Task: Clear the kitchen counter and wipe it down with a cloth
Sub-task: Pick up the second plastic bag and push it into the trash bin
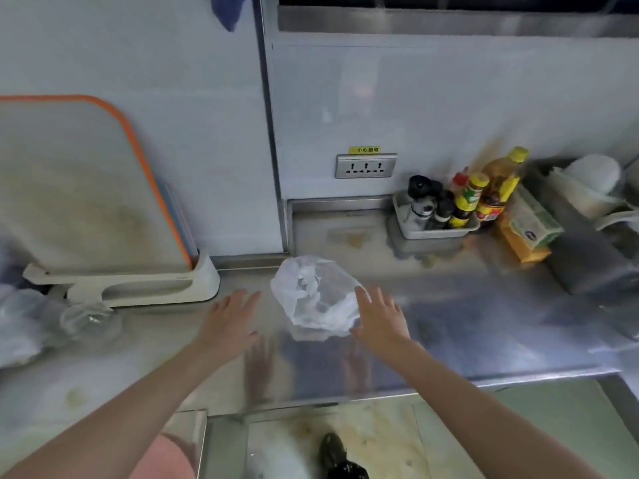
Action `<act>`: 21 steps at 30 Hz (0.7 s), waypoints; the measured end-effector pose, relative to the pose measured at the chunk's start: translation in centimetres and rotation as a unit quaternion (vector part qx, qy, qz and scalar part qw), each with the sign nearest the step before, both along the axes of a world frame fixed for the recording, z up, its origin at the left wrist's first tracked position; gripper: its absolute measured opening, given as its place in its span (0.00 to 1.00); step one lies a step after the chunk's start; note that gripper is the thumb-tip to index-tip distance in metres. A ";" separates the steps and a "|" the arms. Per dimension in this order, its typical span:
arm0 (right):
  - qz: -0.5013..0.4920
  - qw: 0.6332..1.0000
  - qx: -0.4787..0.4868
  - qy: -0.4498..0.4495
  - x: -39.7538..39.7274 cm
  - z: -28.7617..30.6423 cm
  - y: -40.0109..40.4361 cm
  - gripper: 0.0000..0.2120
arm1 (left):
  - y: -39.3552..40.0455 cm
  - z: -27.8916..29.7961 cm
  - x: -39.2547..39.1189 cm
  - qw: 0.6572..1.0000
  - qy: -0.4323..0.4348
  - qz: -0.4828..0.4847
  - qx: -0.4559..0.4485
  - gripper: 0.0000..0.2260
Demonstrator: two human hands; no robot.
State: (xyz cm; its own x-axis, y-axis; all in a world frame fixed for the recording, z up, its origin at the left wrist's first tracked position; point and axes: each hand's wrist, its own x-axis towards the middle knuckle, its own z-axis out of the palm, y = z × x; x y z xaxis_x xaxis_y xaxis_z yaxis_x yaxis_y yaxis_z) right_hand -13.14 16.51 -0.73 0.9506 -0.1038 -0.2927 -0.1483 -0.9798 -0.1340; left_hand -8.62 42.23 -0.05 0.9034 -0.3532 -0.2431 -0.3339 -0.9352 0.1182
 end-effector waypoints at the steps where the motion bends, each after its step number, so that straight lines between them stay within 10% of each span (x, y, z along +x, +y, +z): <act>1: -0.032 0.999 0.019 0.019 1.3 -0.8 -0.5 0.35 | -1.1 -0.4 1.2 1.000 0.006 0.015 -0.014 0.34; 6: -0.221 0.927 0.280 0.118 4.9 -4.4 -2.2 0.49 | -5.6 -1.9 4.7 0.982 0.080 0.110 -0.133 0.39; 10: -0.306 0.850 0.412 0.120 7.2 -5.7 -2.6 0.40 | -8.0 -3.4 6.1 0.973 0.148 0.098 -0.150 0.38; 17: -0.278 0.883 0.372 0.062 8.3 -5.6 -2.5 0.17 | -8.9 -5.0 7.1 0.909 0.181 0.247 -0.282 0.29; 19: -0.264 0.896 0.353 0.058 8.1 -5.6 -2.8 0.18 | -8.9 -5.6 7.5 0.916 0.113 0.266 -0.278 0.12; 21: -0.252 0.901 0.348 0.060 7.7 -5.9 -3.3 0.22 | -9.0 -6.3 7.9 0.926 0.096 0.266 -0.250 0.21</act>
